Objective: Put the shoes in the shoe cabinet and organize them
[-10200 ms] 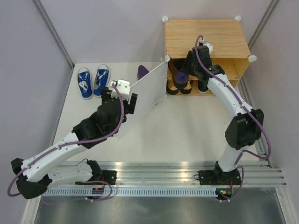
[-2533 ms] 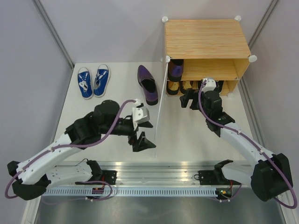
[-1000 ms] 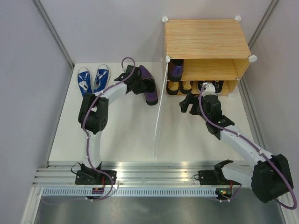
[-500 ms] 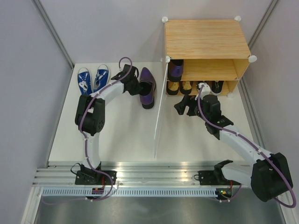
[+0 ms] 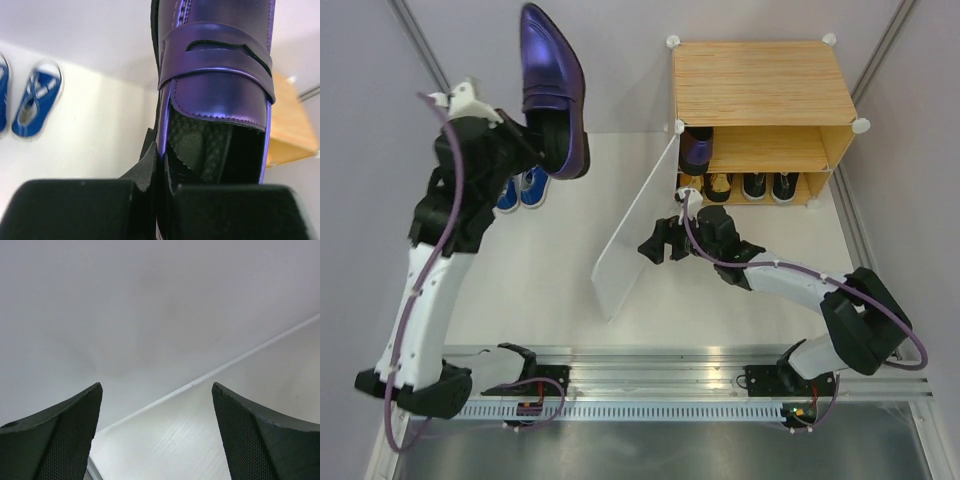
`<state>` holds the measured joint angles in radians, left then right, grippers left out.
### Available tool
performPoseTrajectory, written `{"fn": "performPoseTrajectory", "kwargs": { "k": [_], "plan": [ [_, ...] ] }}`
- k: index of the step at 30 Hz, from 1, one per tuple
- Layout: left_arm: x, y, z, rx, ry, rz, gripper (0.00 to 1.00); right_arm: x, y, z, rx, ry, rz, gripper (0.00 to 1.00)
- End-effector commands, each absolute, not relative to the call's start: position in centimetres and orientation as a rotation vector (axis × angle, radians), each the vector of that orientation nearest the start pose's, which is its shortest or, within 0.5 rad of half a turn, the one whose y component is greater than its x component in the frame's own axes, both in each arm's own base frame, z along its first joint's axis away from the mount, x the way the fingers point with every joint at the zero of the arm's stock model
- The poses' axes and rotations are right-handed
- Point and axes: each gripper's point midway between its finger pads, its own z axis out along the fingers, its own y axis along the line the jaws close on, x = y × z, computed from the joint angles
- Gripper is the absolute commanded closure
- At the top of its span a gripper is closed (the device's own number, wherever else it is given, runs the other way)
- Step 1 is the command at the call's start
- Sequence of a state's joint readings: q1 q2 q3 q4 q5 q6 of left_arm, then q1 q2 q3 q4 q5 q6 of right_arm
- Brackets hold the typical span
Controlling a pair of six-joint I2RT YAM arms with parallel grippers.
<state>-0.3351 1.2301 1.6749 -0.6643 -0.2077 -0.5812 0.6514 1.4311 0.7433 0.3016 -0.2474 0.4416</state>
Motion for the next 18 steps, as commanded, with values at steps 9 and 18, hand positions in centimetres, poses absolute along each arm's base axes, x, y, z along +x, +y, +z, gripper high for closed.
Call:
{"fn": "performPoseTrajectory", "kwargs": {
  "k": [9, 18],
  "plan": [
    [28.0, -8.5, 50.6, -0.257, 1.577, -0.499, 0.98, 34.0, 37.9, 18.1, -0.424, 1.879, 1.105, 0.05],
    [26.4, -11.4, 49.9, -0.089, 1.630, -0.623, 0.98, 34.8, 37.4, 19.9, -0.399, 1.886, 1.050, 0.06]
  ]
}}
